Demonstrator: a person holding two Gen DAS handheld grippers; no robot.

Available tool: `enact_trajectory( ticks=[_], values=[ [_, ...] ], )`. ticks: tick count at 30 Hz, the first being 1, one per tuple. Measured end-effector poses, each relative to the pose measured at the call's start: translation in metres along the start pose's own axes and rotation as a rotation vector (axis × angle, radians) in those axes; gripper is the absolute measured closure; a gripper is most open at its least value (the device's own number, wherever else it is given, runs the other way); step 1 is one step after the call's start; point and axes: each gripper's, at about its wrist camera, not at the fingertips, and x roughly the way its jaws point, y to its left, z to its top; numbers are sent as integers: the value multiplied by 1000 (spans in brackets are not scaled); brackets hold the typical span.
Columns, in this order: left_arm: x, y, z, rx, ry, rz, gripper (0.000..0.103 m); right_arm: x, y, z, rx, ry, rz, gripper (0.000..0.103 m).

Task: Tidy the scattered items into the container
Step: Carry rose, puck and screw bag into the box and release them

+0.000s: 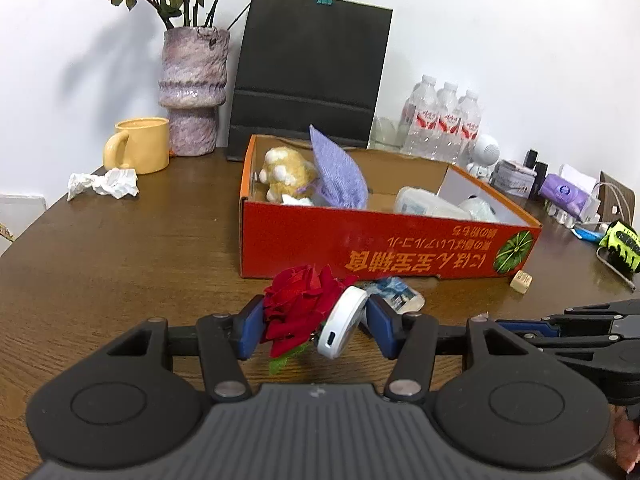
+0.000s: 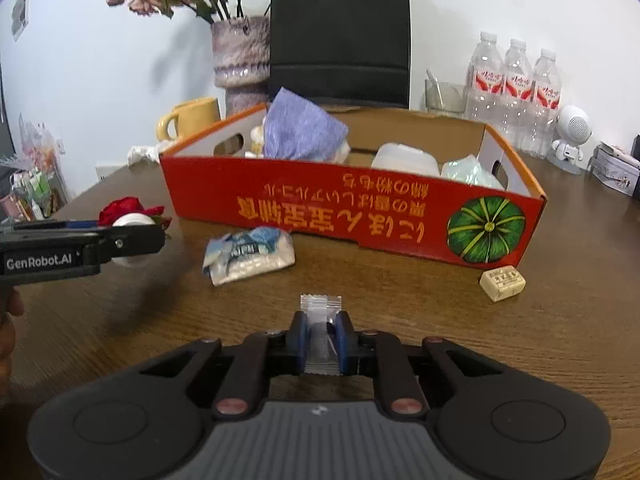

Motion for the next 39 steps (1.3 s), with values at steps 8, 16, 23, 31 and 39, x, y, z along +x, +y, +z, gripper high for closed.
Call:
enact_trajectory(
  ticks=[8, 16, 23, 31, 39],
  values=[
    [-10, -10, 32, 5, -69, -49, 47, -26, -14, 36, 13, -124, 7, 90],
    [20, -41, 96, 59, -140, -56, 47, -11, -43, 104, 28, -222, -58, 90],
    [89, -52, 107, -5, -68, -61, 47, 46, -80, 120, 106, -170, -95, 90],
    [151, -53, 113, 12, 4, -20, 46, 98, -105, 136, 94, -108, -122, 87],
    [159, -53, 115, 22, -12, 21, 4, 106, -107, 141, 75, -83, -117, 21]
  ],
)
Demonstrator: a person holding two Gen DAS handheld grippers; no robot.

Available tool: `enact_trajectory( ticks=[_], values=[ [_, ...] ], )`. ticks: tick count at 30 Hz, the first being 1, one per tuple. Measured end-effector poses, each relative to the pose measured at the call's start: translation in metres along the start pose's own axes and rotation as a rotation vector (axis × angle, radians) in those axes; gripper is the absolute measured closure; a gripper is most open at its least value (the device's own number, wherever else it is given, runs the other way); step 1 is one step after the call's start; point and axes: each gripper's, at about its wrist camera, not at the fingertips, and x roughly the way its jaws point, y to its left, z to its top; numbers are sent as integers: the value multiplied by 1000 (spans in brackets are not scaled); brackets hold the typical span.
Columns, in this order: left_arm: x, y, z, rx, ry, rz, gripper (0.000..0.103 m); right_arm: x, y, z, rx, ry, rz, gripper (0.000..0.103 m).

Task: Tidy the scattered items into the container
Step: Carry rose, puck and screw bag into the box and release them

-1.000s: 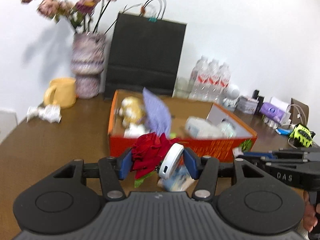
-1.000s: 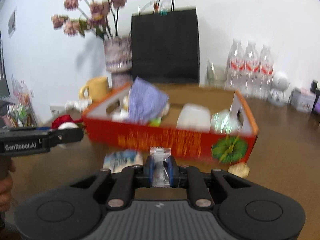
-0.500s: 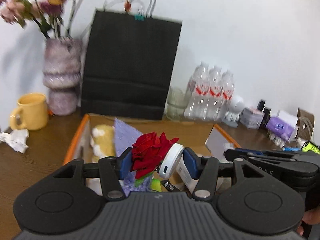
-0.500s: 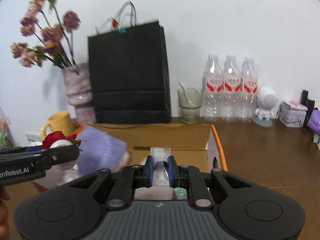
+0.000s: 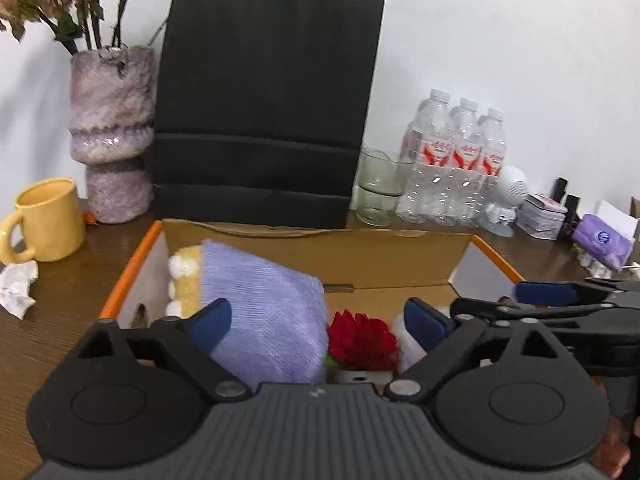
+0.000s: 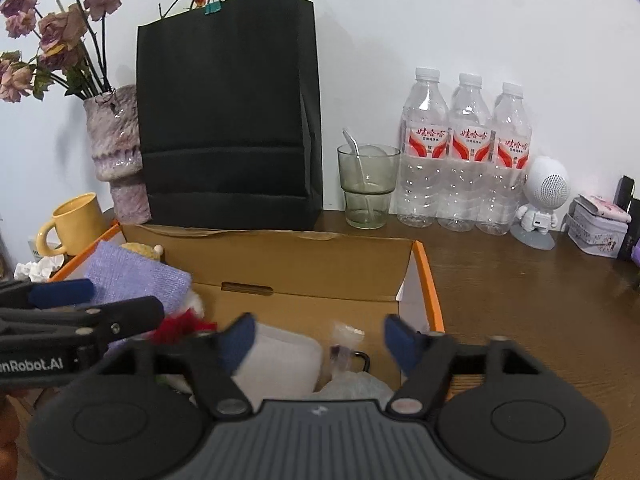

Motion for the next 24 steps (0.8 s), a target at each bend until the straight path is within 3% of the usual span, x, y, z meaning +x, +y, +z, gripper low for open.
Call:
enact_trajectory(
  ticks=[5, 16, 24],
  values=[
    [-4, 3, 2, -17, -6, 18, 0, -5, 0, 1, 3, 0, -14, 12],
    [-13, -2, 2, 5, -9, 47, 0, -12, -1, 1, 18, 0, -13, 12],
    [-49, 1, 3, -16, -62, 31, 0, -53, -6, -8, 13, -53, -2, 12]
  ],
)
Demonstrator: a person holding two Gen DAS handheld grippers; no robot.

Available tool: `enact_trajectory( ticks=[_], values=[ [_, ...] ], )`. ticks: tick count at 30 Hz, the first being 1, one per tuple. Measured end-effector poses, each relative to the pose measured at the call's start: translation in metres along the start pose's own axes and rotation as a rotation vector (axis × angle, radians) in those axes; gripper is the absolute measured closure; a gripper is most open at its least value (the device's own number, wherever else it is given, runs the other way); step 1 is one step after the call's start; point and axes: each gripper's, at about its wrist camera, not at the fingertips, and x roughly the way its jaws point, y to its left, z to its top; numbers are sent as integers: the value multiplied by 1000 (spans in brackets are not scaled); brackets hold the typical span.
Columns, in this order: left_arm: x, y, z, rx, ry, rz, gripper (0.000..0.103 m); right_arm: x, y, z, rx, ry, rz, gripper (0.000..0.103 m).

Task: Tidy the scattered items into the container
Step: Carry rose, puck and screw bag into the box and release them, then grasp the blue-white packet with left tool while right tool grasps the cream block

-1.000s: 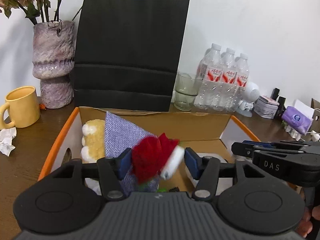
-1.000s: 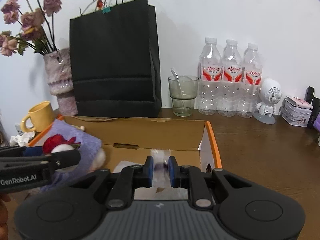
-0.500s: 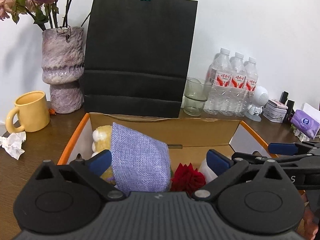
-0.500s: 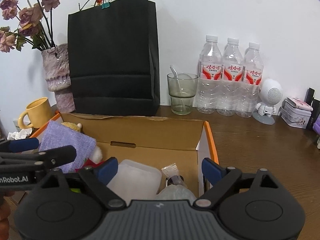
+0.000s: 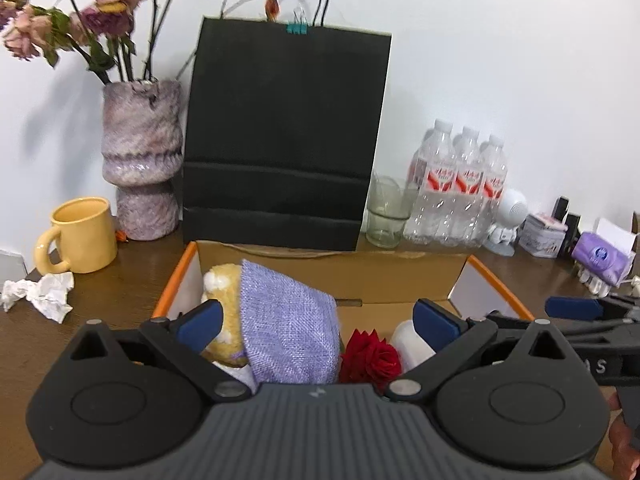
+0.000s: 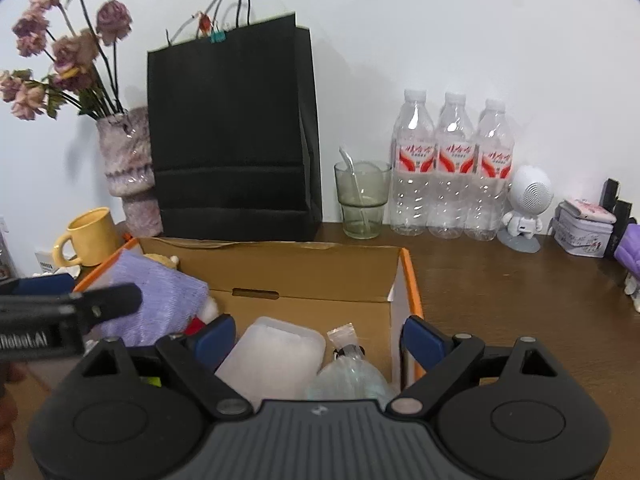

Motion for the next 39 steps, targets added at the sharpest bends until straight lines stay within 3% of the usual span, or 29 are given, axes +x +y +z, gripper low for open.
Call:
enact_trajectory(
  ticks=[9, 15, 21, 25, 28, 32, 34, 37, 38, 39],
  values=[
    [-51, 4, -22, 45, -3, -12, 0, -52, -13, -37, -41, -5, -11, 12],
    [-72, 6, -53, 82, 34, -10, 0, -59, -23, -70, -27, 72, -9, 11],
    [-62, 5, -85, 96, 134, 18, 2, -44, -23, -95, -60, 137, -13, 15],
    [-50, 3, -94, 115, 169, 14, 5, -39, -20, -99, -73, 133, -8, 19],
    [-44, 1, -99, 127, 193, 20, 6, -36, -20, -99, -76, 125, 1, 26],
    [-36, 2, -103, 129, 217, 18, 14, -27, -22, -100, -69, 171, 23, 46],
    [-33, 3, -106, 123, 228, 10, 16, -28, -21, -102, -67, 168, 30, 50],
    [-33, 3, -107, 129, 227, -3, 23, -30, -20, -103, -74, 161, 37, 64],
    [-33, 3, -108, 136, 223, -9, 28, -31, -19, -103, -73, 160, 42, 73],
    [-34, 2, -109, 144, 219, -15, 33, -32, -19, -103, -74, 160, 42, 73]
  ],
)
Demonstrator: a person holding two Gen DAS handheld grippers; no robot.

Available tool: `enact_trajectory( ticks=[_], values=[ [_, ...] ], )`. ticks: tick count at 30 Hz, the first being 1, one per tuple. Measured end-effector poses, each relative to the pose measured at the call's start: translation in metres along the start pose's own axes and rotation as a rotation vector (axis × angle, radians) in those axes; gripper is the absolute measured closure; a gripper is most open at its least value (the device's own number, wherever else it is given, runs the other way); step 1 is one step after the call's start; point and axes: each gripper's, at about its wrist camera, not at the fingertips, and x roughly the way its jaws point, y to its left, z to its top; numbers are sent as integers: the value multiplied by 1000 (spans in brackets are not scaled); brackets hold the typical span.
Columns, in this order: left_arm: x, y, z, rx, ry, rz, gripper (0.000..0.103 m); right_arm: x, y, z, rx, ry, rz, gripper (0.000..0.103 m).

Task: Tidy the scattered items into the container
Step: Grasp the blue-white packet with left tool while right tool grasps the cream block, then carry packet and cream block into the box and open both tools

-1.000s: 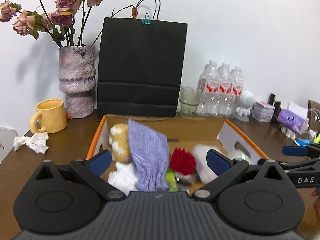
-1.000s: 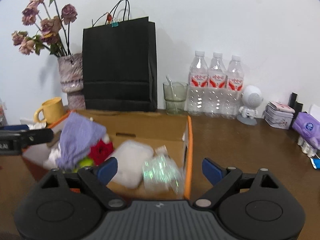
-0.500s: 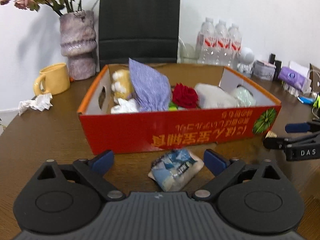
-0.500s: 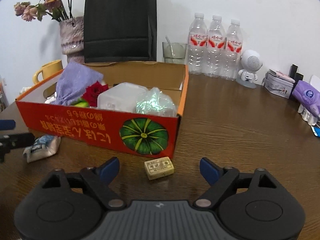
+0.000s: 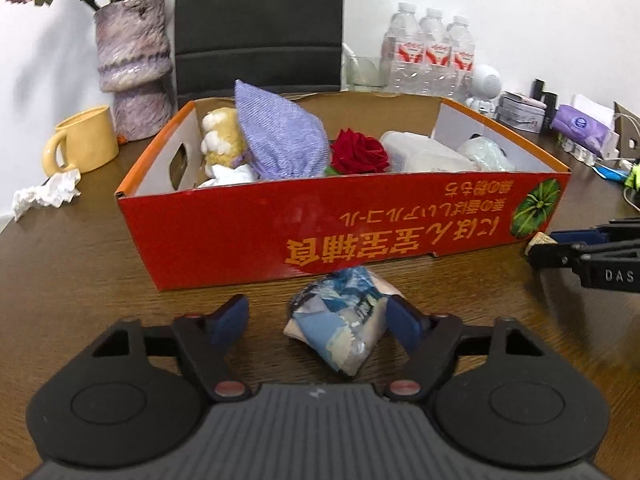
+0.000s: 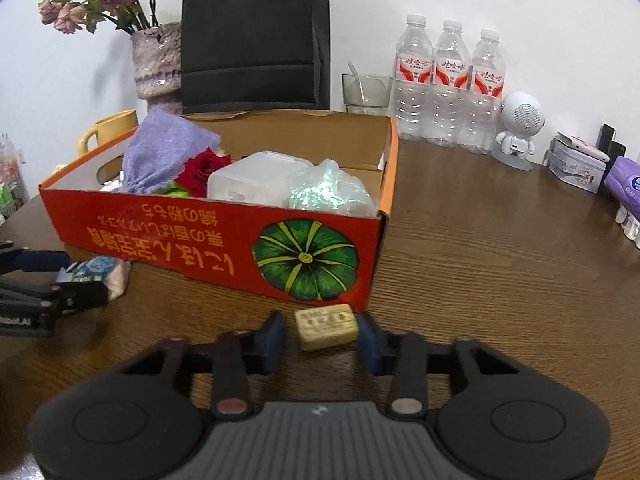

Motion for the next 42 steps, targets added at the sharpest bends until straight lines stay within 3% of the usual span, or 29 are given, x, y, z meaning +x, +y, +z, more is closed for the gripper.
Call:
enact_trajectory(
  ticks=[1, 3, 9, 21, 27, 31, 34, 37, 42],
  values=[
    [-1, -1, -1, 6, -3, -8, 37, -1, 1, 0, -4, -1, -1, 73],
    [-4, -2, -1, 15, -8, -27, 57, -2, 2, -1, -12, -3, -2, 73],
    [-6, -2, -1, 12, -18, -33, 76, -3, 4, -2, -24, -9, -2, 73],
    [-25, -10, -4, 32, -67, -60, 80, -17, 17, -6, -51, -24, 29, 73],
    [-53, -17, 0, 31, -144, -118, 80, -44, 26, -1, -40, -93, 82, 73],
    [-67, -15, 24, 19, -211, -163, 79, -62, 25, 21, -15, -165, 135, 73],
    [-65, -14, 50, 24, -246, -155, 79, -63, 24, 46, -14, -199, 133, 73],
    [-56, -15, 74, 28, -285, -128, 79, -52, 23, 70, -21, -220, 111, 73],
    [-22, -8, 103, -56, -290, -119, 79, -13, 16, 103, 16, -228, 53, 73]
  ],
)
